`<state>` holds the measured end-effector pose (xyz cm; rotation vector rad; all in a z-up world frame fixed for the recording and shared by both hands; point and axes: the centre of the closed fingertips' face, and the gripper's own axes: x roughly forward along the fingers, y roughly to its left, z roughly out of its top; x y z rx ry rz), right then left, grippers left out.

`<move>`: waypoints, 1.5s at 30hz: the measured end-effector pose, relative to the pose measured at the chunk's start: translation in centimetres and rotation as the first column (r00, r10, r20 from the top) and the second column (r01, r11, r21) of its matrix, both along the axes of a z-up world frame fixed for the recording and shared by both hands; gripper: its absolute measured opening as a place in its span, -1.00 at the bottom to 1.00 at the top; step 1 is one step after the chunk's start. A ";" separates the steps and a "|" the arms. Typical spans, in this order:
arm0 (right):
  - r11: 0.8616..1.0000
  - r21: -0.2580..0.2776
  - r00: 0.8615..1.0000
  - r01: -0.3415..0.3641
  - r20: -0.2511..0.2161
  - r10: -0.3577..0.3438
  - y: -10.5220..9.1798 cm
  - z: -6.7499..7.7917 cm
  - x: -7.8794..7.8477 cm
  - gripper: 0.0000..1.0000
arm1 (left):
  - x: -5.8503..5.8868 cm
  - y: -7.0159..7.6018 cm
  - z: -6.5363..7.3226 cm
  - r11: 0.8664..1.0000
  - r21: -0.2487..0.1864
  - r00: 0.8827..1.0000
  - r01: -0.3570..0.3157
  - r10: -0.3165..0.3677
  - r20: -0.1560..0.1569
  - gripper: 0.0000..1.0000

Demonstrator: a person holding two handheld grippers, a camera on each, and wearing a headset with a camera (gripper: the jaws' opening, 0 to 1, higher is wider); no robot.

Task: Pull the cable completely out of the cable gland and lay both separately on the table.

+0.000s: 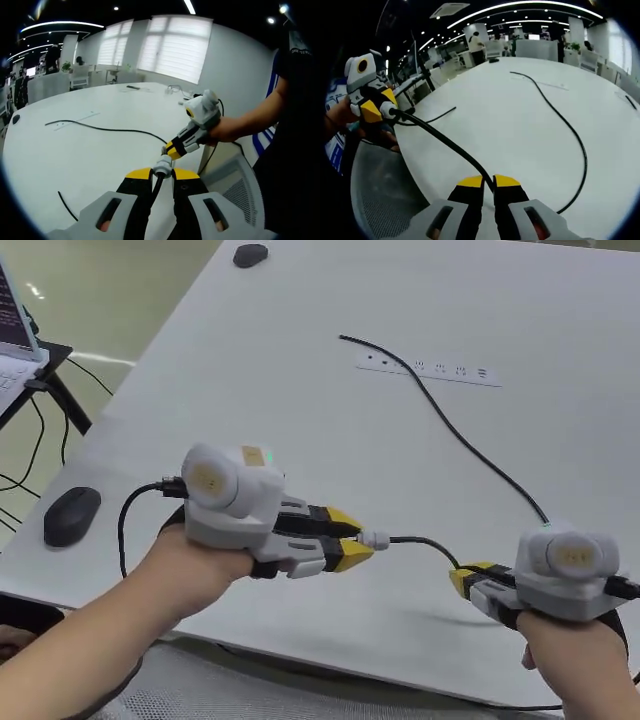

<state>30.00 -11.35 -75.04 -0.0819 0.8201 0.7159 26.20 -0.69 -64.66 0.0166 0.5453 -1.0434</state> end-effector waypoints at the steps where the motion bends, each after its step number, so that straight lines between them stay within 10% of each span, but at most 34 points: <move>1: 1.000 -0.006 1.000 -0.006 0.010 0.006 0.0 0.1 0.0 -0.95 | 0.0 0.1 0.0 1.000 0.000 1.000 -0.003 0.003 0.000 -0.70; 14: 0.999 -0.032 0.997 -0.043 0.056 0.044 -0.7 1.6 0.1 -0.90 | 0.1 0.2 0.0 1.000 -0.021 0.999 -0.022 0.021 -0.026 -0.70; 21: 0.992 -0.029 0.988 -0.124 0.084 0.126 0.3 3.3 -1.0 -0.51 | -0.1 0.1 -0.3 0.999 -0.016 0.999 -0.029 0.028 -0.040 -0.70; 26: 0.973 -0.051 0.959 -0.225 0.164 0.230 2.4 6.2 -1.8 -0.42 | -0.6 -0.2 -0.3 0.999 -0.014 0.999 -0.028 0.028 -0.041 -0.70; 32: 0.921 -0.144 0.886 -0.363 0.254 0.389 5.3 8.6 -3.0 -0.43 | -0.9 -0.3 -0.6 1.000 -0.002 0.999 -0.028 0.028 -0.047 -0.70; 41: 0.839 -0.261 0.800 -0.478 0.265 0.539 7.3 8.4 -4.4 -0.63 | -1.1 -0.6 -1.1 0.999 0.002 0.998 -0.034 0.034 -0.047 -0.70; 45: 0.829 -0.262 0.784 -0.493 0.280 0.555 7.7 8.7 -4.4 -0.70 | -1.4 -0.9 -1.1 1.000 0.006 0.999 -0.029 0.029 -0.042 -0.70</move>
